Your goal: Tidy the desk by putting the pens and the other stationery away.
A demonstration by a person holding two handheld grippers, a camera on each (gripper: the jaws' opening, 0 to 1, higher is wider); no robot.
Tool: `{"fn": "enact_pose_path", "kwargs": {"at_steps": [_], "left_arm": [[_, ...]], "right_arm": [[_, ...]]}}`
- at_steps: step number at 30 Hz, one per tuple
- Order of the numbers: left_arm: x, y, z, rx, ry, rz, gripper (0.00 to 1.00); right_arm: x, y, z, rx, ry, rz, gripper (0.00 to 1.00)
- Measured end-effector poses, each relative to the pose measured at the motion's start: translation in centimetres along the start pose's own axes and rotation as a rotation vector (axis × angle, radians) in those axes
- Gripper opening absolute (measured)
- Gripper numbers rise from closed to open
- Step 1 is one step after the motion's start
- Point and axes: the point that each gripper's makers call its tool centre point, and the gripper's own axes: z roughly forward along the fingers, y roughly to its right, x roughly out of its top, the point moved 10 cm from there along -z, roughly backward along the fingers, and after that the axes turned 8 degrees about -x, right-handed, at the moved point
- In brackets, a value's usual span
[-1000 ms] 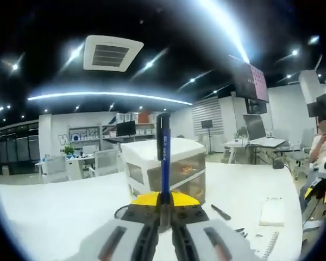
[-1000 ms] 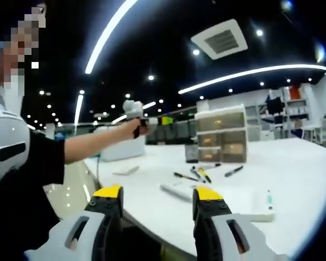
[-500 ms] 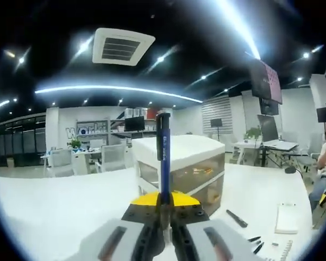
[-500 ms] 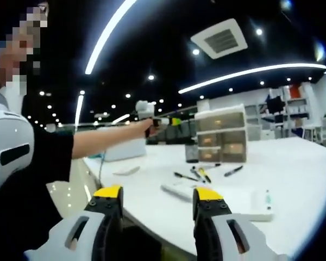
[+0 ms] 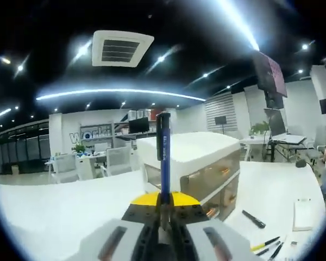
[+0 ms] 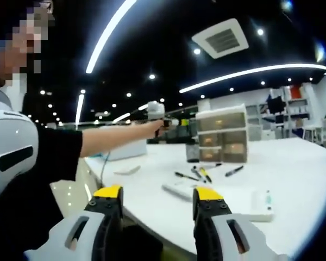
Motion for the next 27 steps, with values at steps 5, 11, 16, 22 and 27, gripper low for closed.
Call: {"fn": "enact_pose_path", "kwargs": {"at_steps": [5,11,16,22,27], "left_arm": [[-0.3,0.4,1.0,0.004,-0.006,-0.009,0.06],[-0.6,0.9,1.3,0.022,-0.014,-0.012,0.06],[-1.5,-1.3,2.5,0.044,-0.075,0.01,0.07],[-2.2,-1.7,3.1,0.061,-0.08,-0.057,0.07],[-2.2,-3.3,3.5,0.085,-0.082,-0.073,0.07]], "right_arm": [[0.0,0.2,0.2,-0.007,-0.004,0.003,0.48],[0.1,-0.4,0.5,0.007,-0.012,0.0,0.48],[0.0,-0.6,0.8,0.015,-0.022,-0.001,0.48],[-0.2,-0.7,1.0,0.017,-0.032,0.0,0.48],[-0.2,-1.0,1.1,0.026,-0.035,-0.001,0.48]]}}
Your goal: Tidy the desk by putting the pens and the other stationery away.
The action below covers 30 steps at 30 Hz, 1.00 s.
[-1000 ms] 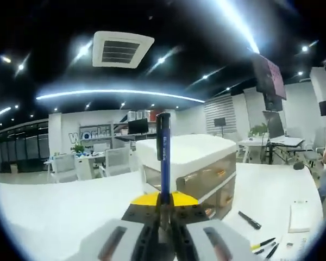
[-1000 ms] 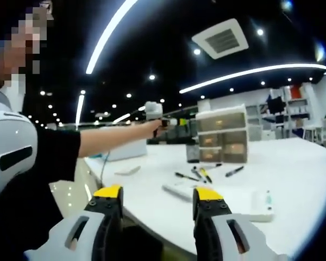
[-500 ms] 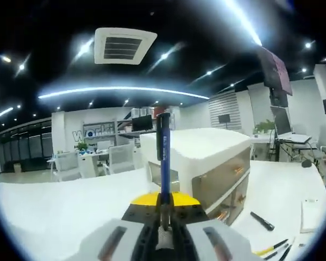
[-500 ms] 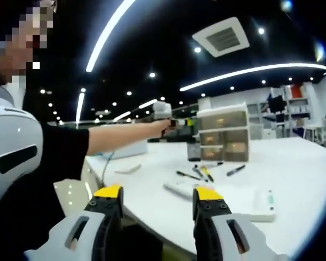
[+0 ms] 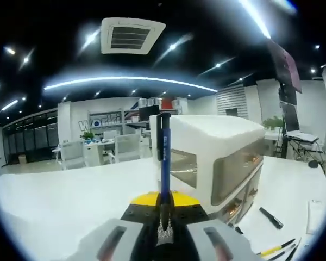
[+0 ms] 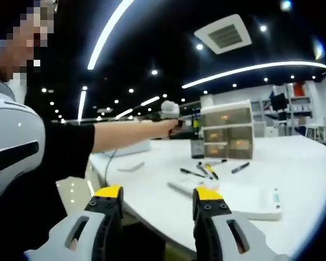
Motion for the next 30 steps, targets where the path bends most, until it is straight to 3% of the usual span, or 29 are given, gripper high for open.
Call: {"fn": "enact_pose_path", "kwargs": {"at_steps": [4,8,11,12,16,20,23,25,30], "left_arm": [[0.2,-1.4,0.3,-0.005,0.015,-0.083,0.13],[0.2,-1.9,0.3,0.01,0.015,-0.056,0.33],[0.4,-2.3,0.0,0.018,0.036,-0.063,0.36],[0.2,-0.9,-0.7,0.011,0.053,-0.074,0.36],[0.3,-0.8,-1.2,0.006,0.071,-0.076,0.38],[0.2,0.6,-2.4,-0.006,0.102,-0.069,0.39],[-0.2,1.7,-3.3,-0.075,0.123,-0.08,0.39],[-0.9,3.1,-4.5,-0.082,0.111,-0.06,0.39],[-1.8,4.4,-7.2,-0.124,0.131,-0.062,0.42]], "right_arm": [[-0.1,-0.1,0.1,0.004,-0.002,-0.001,0.48],[-0.1,-0.2,0.1,0.007,0.0,0.001,0.48],[-0.1,-0.4,0.1,0.012,0.003,0.0,0.48],[-0.1,-0.4,0.2,0.013,0.003,0.0,0.48],[-0.2,-0.6,0.3,0.02,0.003,0.002,0.48],[-0.2,-0.8,0.4,0.027,0.005,0.005,0.48],[-0.3,-1.0,0.5,0.031,0.007,0.006,0.49],[-0.4,-1.0,0.5,0.032,0.007,0.007,0.49],[-0.5,-1.2,0.7,0.039,0.007,0.011,0.49]]}}
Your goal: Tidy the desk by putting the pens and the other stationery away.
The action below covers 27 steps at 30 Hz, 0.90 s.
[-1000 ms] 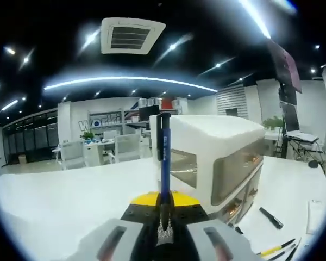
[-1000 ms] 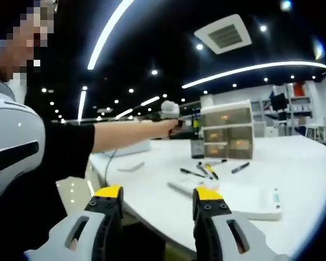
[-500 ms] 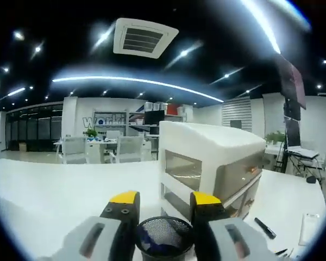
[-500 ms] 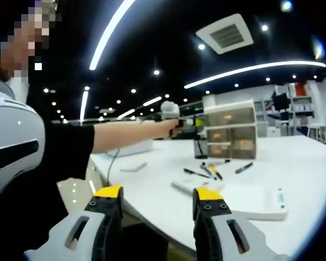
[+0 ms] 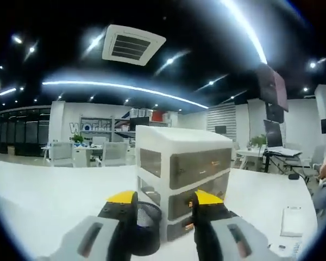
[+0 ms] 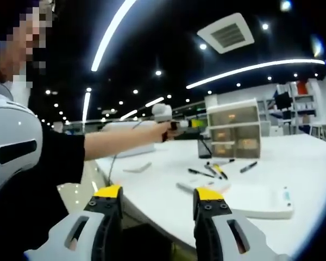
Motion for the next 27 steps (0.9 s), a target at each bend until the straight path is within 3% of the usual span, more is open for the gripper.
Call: {"fn": "enact_pose_path", "kwargs": {"at_steps": [5,11,14,21,27], "left_arm": [[-0.4,0.7,-2.6,-0.028,0.006,-0.008,0.45],[-0.8,3.8,-6.4,-0.062,0.022,-0.021,0.49],[-1.2,4.8,-8.1,-0.107,0.056,-0.08,0.52],[-2.4,6.4,-11.7,-0.114,0.057,-0.051,0.51],[-3.2,7.5,-13.5,-0.099,0.074,-0.071,0.51]], "right_arm": [[-0.1,-0.4,0.1,0.008,-0.003,-0.004,0.49],[-0.1,-0.8,0.3,0.01,-0.007,-0.012,0.5],[0.0,-0.9,0.4,0.008,-0.011,-0.019,0.5],[0.0,-0.5,0.0,-0.013,-0.014,-0.023,0.51],[-0.1,0.4,-0.6,-0.051,-0.019,-0.029,0.51]]}}
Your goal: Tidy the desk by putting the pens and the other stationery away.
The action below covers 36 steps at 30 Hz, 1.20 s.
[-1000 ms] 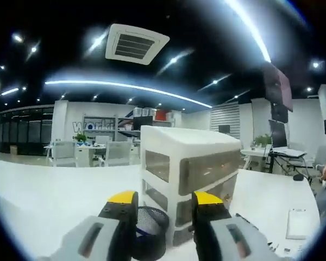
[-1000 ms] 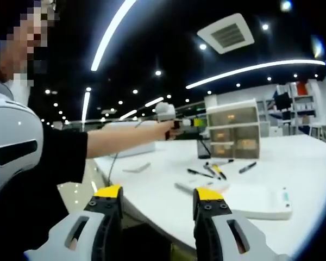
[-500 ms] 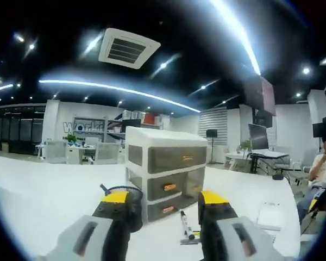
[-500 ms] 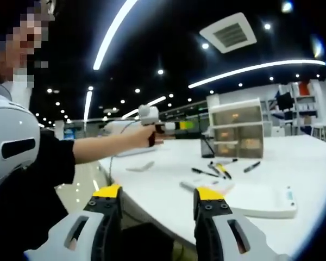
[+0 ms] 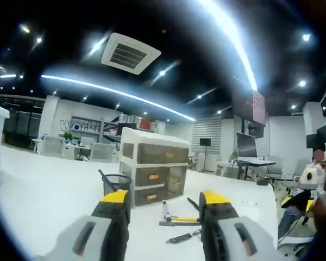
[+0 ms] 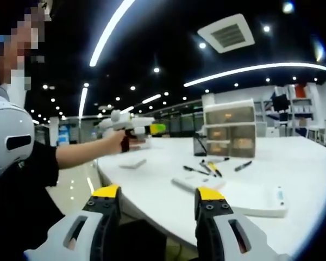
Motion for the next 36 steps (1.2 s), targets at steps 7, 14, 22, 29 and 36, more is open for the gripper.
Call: {"fn": "enact_pose_path", "kwargs": {"at_steps": [7,14,22,29,36], "left_arm": [[-0.4,-0.3,-2.1,-0.025,0.001,-0.038,0.54],[-1.2,-0.3,-5.4,-0.009,-0.009,-0.028,0.58],[-1.7,1.1,-8.6,-0.006,-0.038,-0.005,0.63],[-1.7,3.7,-10.3,-0.036,-0.051,0.038,0.69],[-2.1,4.9,-12.2,-0.016,-0.062,0.038,0.71]], "right_arm": [[0.0,0.6,-0.3,-0.025,0.003,-0.004,0.52],[-0.1,1.2,-0.7,-0.043,0.005,0.001,0.53],[-0.4,1.7,-0.9,-0.056,0.003,0.008,0.53],[-0.5,1.9,-1.0,-0.065,-0.002,0.007,0.53],[-0.6,2.0,-1.1,-0.069,-0.002,0.008,0.53]]}}
